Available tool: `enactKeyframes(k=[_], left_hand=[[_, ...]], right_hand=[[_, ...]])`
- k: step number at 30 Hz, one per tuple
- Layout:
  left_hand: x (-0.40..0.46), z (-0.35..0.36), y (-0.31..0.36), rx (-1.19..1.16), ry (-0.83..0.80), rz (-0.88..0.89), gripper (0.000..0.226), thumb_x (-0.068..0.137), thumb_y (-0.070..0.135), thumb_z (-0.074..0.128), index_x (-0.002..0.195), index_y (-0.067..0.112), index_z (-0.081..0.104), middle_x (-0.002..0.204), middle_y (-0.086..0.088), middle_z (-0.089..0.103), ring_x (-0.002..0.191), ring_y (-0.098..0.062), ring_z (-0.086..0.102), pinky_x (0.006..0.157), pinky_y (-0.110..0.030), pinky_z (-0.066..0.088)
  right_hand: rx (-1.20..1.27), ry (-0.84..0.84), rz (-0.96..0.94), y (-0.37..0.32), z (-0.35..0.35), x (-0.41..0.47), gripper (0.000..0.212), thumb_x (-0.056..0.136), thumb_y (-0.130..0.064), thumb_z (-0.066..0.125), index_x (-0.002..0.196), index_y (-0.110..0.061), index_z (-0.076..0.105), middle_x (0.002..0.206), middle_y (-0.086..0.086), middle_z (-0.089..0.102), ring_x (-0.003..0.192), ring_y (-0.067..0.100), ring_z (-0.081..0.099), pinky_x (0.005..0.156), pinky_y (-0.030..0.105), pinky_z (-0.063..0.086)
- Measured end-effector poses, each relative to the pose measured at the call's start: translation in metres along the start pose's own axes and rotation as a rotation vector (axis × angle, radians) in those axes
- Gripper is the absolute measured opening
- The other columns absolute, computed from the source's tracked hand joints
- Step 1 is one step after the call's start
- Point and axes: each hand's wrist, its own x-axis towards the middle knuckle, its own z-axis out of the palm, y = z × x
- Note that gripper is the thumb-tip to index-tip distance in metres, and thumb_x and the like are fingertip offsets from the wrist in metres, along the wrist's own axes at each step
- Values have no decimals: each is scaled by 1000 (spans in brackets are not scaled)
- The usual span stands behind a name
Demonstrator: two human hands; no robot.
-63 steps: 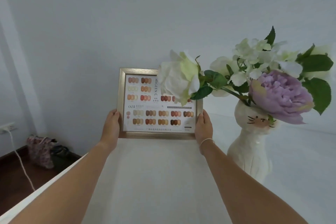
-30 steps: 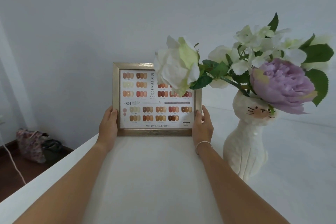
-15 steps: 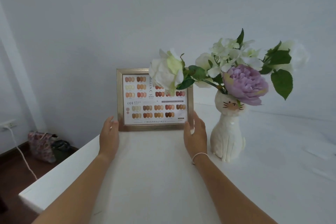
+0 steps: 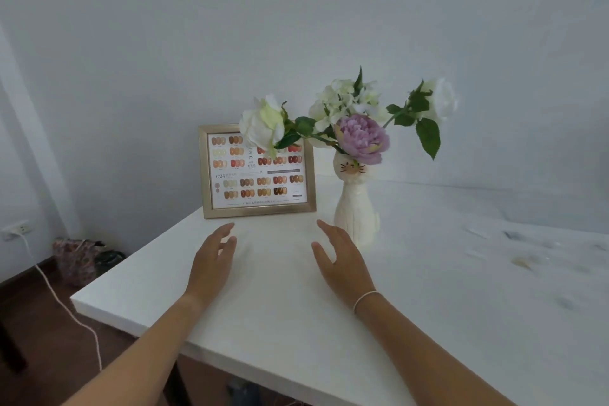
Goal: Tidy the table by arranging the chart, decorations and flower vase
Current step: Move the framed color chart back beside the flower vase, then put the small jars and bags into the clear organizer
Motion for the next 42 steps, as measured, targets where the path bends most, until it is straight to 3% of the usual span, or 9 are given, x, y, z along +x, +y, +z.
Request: enactKeyframes(k=[3,7,14,22,26,29,37,42], left_hand=[[-18,19,21,6,-90,53,32,94,24,45,126,24,51,135,-1,52,108,-16,51,92,-26,36],[-33,58,59,25,-217,172,33,92,24,49,125,24,52,132,0,54,107,-18,54,88,-25,39],[-54,148,132,-21,-370,347,30,89,24,55,119,28,57,122,6,59,99,-13,56,79,-12,39],[-73,226,185,20,-560,476,29,88,27,54,118,28,57,122,10,57,99,-5,51,75,3,33],[-71,252,194,133,-622,553,32,89,25,53,120,21,57,124,4,58,99,-6,49,81,-6,30],[-65,268,196,201,-668,587,32,90,23,51,121,17,57,127,0,57,114,-15,52,94,-16,35],[-45,299,192,310,-747,578,31,89,25,49,117,19,59,126,2,59,114,-18,54,96,-25,39],[-35,311,196,412,-793,582,33,91,36,42,96,9,61,107,-6,65,102,-24,58,89,-41,47]], right_hand=[[-122,-18,-67,4,-32,-19,41,90,-28,50,130,-24,46,132,-6,51,120,9,48,95,11,30],[-348,-84,-158,17,-87,-39,39,89,-31,50,127,-21,50,129,-2,54,115,16,53,97,25,40],[-508,-4,-68,53,-195,-64,35,89,-32,52,122,-21,54,125,-2,55,112,18,55,95,32,44],[-582,89,96,92,-278,-75,32,88,-30,53,118,-23,56,126,-2,56,116,16,53,92,24,38],[-562,141,161,108,-298,-71,28,88,-25,54,115,-22,59,120,-3,60,111,16,55,89,21,36],[-534,166,215,119,-304,-64,24,88,-23,54,110,-23,62,114,-3,63,108,16,54,87,20,35],[-713,-121,233,141,-301,-43,27,89,-34,52,113,-29,60,125,-8,59,119,18,42,99,31,31],[-811,-236,232,144,-296,-26,35,86,-39,55,119,-32,58,128,-3,58,130,17,35,103,34,26]])
